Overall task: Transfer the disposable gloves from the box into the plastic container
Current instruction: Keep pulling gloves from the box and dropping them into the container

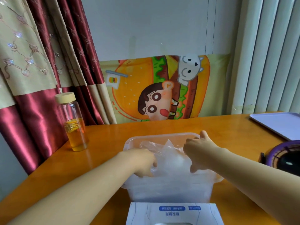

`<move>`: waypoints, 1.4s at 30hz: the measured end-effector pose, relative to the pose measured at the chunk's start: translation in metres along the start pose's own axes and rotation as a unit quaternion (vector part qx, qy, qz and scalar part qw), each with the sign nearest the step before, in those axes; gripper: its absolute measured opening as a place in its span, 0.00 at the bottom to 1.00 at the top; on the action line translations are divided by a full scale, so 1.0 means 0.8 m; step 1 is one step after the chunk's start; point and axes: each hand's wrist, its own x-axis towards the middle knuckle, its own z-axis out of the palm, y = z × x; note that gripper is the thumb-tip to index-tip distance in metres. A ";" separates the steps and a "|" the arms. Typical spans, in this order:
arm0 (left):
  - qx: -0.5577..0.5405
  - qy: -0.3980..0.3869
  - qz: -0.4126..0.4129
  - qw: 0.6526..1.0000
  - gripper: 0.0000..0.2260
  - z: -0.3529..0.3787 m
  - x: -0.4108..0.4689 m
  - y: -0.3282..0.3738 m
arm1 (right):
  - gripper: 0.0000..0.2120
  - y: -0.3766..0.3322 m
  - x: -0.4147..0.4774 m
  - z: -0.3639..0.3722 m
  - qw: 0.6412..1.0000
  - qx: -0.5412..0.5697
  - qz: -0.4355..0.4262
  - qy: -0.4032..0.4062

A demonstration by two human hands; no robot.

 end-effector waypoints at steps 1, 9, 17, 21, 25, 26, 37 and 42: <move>-0.001 -0.008 -0.003 1.000 0.22 0.002 0.002 0.000 | 0.27 0.000 0.001 0.000 1.000 -0.013 -0.002 -0.012; 0.042 -0.071 -0.008 0.997 0.27 0.008 0.020 0.006 | 0.24 0.000 0.006 -0.023 0.989 -0.002 -0.007 0.145; 0.004 -0.041 -0.012 0.999 0.27 0.010 0.022 0.003 | 0.31 -0.020 0.034 0.004 0.982 0.122 -0.076 -0.123; -0.021 -0.004 0.006 1.000 0.21 -0.004 0.004 0.000 | 0.33 -0.014 0.036 0.011 0.974 0.154 -0.068 -0.153; 0.034 0.061 0.006 0.998 0.17 -0.016 -0.017 -0.009 | 0.36 -0.011 0.036 0.011 0.979 0.129 -0.078 -0.135; 0.049 0.069 0.010 0.996 0.17 -0.016 -0.022 -0.012 | 0.36 -0.010 0.034 0.011 0.980 0.127 -0.077 -0.133; 0.067 0.018 -0.052 0.996 0.25 -0.026 -0.055 -0.022 | 0.25 -0.023 0.027 0.005 0.981 0.127 -0.060 -0.133; -0.002 0.054 -0.068 0.996 0.33 -0.028 -0.076 -0.044 | 0.26 -0.018 0.007 -0.016 0.983 0.164 -0.064 -0.057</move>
